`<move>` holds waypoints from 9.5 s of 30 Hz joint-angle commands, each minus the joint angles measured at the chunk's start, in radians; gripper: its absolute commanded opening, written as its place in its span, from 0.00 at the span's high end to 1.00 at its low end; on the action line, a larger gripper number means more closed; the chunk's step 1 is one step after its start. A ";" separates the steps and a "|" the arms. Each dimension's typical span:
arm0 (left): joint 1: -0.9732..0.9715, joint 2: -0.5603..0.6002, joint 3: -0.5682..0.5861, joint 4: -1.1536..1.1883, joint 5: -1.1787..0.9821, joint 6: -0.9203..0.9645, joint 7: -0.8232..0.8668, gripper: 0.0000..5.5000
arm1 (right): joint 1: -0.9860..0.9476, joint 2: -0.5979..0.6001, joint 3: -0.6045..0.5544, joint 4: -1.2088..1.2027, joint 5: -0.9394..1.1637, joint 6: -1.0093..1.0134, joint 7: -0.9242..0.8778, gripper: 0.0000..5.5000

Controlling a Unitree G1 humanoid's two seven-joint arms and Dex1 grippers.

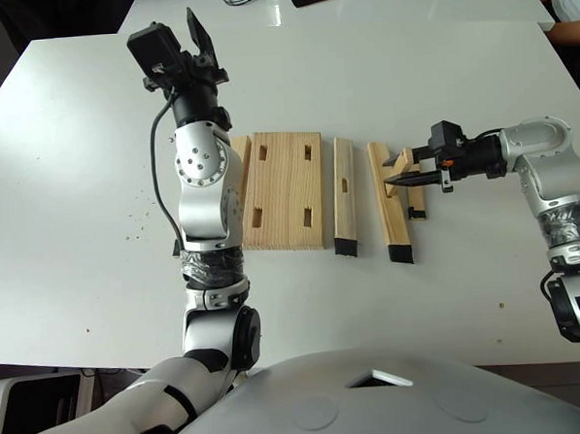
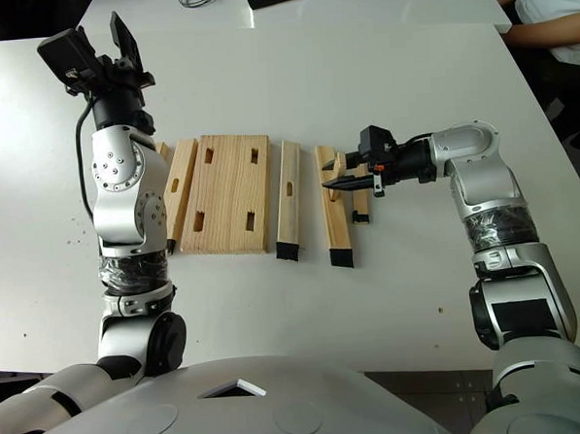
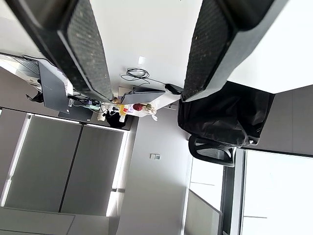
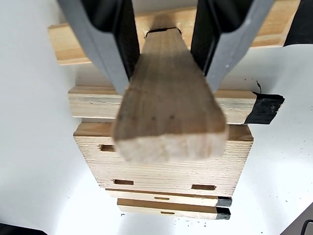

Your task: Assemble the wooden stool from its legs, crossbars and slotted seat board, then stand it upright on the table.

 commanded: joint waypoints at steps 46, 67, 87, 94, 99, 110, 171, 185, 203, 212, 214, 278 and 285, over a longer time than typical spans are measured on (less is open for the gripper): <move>0.028 0.013 0.056 -0.044 0.000 0.049 -0.029 0.52 | 0.211 -0.149 -0.136 -0.411 0.159 0.319 -0.020 0.47; -0.021 0.007 0.051 0.027 0.012 -0.008 -0.019 0.52 | 0.058 0.111 -0.109 -0.614 0.295 0.594 -0.492 0.47; -0.009 0.003 0.041 -0.009 0.024 0.010 -0.014 0.52 | 0.266 0.044 0.045 -0.560 0.093 0.417 -0.567 0.47; -0.014 0.003 0.050 -0.009 0.022 0.020 -0.012 0.52 | 0.095 0.120 -0.174 -0.734 0.426 0.589 -0.627 0.47; -0.004 0.009 0.064 -0.026 0.008 0.036 -0.024 0.52 | 0.041 0.111 -0.267 -0.923 0.728 0.775 -0.703 0.47; 0.158 -0.169 0.033 -0.185 -0.038 0.129 0.059 0.52 | 0.535 -0.148 0.001 -1.042 0.471 0.892 -0.727 0.47; 0.283 -0.214 -0.061 -0.201 -0.137 -0.074 0.338 0.52 | 0.388 -0.123 0.104 -0.787 0.168 1.122 -0.928 0.29; 0.277 -0.221 -0.053 -0.184 -0.123 -0.100 0.363 0.52 | 0.370 -0.120 0.117 -0.755 0.110 1.027 -0.888 0.53; 0.249 -0.131 0.135 -0.343 -0.212 0.069 0.352 0.52 | 0.216 0.103 -0.044 -0.793 0.138 1.027 -0.987 0.62; 0.125 -0.026 0.252 -0.299 -0.699 0.209 0.035 0.52 | -0.104 0.358 -0.324 -0.552 0.349 1.092 -0.996 0.62; 0.118 0.046 0.224 -0.277 -0.785 0.288 -0.090 0.52 | -0.117 0.382 -0.392 -0.526 0.425 1.106 -0.974 0.62; -0.198 0.646 0.131 -0.040 -1.249 0.857 -1.113 0.32 | -0.179 0.004 -0.100 -0.481 0.528 0.854 -0.032 0.62; -0.192 0.644 0.134 -0.058 -1.263 0.859 -1.123 0.32 | -0.160 0.006 -0.089 -0.488 0.527 0.865 -0.038 0.62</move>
